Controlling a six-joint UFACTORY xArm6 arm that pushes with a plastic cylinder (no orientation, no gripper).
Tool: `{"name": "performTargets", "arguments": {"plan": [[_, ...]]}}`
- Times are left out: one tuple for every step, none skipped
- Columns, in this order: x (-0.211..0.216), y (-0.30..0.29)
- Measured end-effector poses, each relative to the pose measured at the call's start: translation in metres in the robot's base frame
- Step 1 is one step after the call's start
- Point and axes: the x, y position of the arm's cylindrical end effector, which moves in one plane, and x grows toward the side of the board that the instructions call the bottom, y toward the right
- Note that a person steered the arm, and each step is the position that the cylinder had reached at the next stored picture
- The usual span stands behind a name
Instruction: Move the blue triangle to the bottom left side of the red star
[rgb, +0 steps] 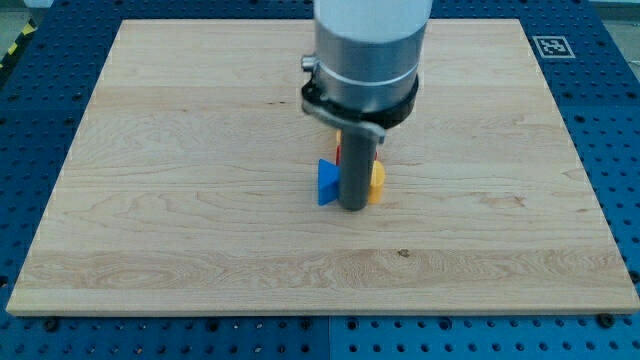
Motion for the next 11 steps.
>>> {"name": "performTargets", "arguments": {"plan": [[-0.031,0.005],[-0.034,-0.004],[-0.015,-0.004],[0.013,-0.004],[0.019,-0.032],[0.010,-0.063],[-0.009,-0.058],[-0.031,-0.052],[-0.060,-0.052],[-0.099,-0.085],[-0.164,-0.155]]}}
